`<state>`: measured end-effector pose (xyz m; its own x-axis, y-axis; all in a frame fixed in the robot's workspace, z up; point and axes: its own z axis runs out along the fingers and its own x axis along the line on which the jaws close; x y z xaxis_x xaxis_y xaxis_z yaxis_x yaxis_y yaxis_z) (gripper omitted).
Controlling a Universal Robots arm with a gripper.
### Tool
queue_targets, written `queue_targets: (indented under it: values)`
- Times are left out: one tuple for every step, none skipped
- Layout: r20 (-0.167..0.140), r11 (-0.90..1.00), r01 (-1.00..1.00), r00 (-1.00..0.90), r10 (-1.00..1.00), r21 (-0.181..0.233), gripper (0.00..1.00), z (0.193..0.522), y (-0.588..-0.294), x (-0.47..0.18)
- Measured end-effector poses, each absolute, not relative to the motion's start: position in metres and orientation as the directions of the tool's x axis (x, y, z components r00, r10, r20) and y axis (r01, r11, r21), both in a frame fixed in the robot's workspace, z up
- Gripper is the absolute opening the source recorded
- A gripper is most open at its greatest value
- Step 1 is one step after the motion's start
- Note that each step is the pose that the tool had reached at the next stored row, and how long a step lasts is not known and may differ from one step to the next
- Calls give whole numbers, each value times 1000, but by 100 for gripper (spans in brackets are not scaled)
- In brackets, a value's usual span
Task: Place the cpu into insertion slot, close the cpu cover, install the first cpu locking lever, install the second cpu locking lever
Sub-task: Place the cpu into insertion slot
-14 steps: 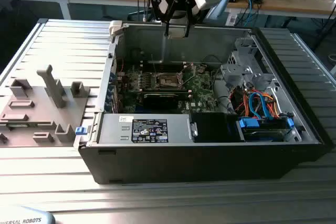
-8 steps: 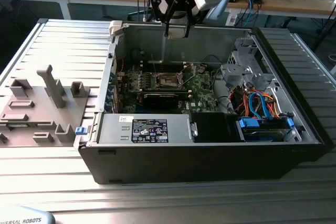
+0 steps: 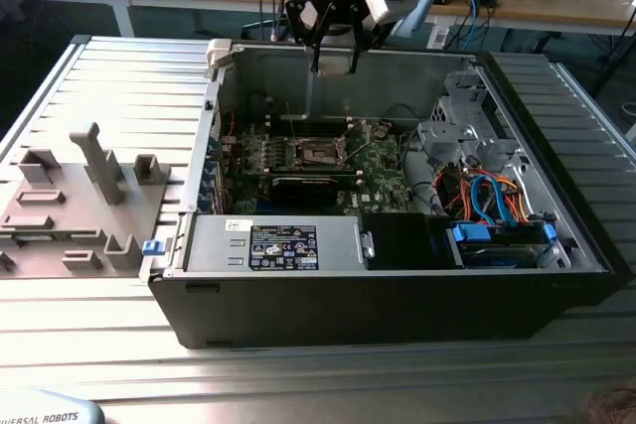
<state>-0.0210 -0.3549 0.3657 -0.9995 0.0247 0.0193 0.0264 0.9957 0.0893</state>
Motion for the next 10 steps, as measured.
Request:
queue_targets:
  values:
    - [19,996,26,-1000,25,89,54,365,-355,-21]
    - [19,996,26,-1000,25,89,54,365,-355,-21]
    - [19,996,26,-1000,25,89,54,365,-355,-21]
    - [19,996,26,-1000,25,89,54,365,-355,-21]
    - [19,996,26,-1000,25,89,54,365,-355,-21]
    - [19,996,26,-1000,25,89,54,365,-355,-21]
    - [19,996,26,-1000,25,89,54,364,-355,-21]
    - [19,996,26,-1000,25,89,54,364,-355,-21]
    - [19,996,26,-1000,25,89,54,364,-355,-21]
    - [19,996,26,-1000,25,89,54,364,-355,-21]
